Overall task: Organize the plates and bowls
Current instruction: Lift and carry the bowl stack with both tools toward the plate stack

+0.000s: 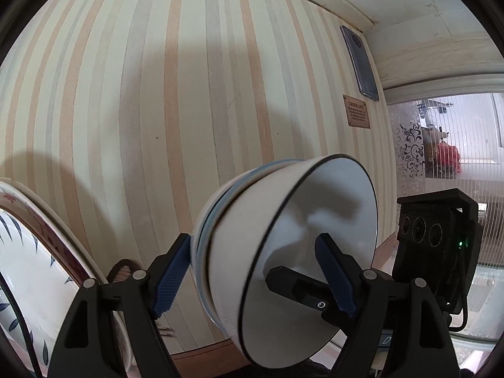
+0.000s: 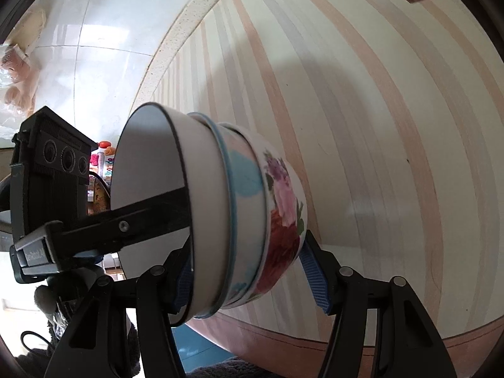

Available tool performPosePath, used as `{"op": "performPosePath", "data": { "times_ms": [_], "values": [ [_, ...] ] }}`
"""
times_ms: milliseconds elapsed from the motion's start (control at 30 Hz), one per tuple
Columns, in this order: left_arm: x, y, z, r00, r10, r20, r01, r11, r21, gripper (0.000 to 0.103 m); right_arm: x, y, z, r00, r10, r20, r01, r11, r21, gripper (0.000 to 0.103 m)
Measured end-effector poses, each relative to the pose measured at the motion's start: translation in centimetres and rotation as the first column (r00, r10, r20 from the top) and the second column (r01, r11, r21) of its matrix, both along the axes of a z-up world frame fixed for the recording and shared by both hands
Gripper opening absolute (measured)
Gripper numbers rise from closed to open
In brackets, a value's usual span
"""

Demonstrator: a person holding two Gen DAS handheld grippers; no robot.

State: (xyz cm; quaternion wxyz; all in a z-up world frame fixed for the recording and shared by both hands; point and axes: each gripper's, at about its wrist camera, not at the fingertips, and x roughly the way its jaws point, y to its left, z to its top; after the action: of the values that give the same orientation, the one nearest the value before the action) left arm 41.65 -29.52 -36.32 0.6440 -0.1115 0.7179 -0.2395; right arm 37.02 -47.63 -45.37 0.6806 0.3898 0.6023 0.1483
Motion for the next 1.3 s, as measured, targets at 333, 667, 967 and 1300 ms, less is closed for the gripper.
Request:
{"op": "performPosePath", "data": {
  "times_ms": [333,667,967,1300],
  "values": [
    [0.3,0.9,1.5,0.999,0.017,0.047,-0.017,1.0,-0.008,0.078,0.9,0.8,0.7,0.999,0.028,0.038,-0.028,0.999,-0.016,0.063],
    [0.7,4.2,3.9,0.993,0.082,0.087,-0.079,0.996,-0.037,0.078,2.2,2.6,3.2,0.993,0.074,0.091,-0.071,0.997,-0.037,0.063],
    [0.3,10.3,5.8,0.975,0.182,0.124,-0.179,0.983,-0.035,0.078,4.6,7.9,4.8,0.979,0.163,0.123,-0.16,0.987,-0.036,0.063],
    [-1.9,18.5,5.4,0.938,0.328,0.113,-0.329,0.944,-0.012,0.078,5.7,15.4,4.4,0.944,0.303,0.132,-0.303,0.953,-0.02,0.063]
  ]
}}
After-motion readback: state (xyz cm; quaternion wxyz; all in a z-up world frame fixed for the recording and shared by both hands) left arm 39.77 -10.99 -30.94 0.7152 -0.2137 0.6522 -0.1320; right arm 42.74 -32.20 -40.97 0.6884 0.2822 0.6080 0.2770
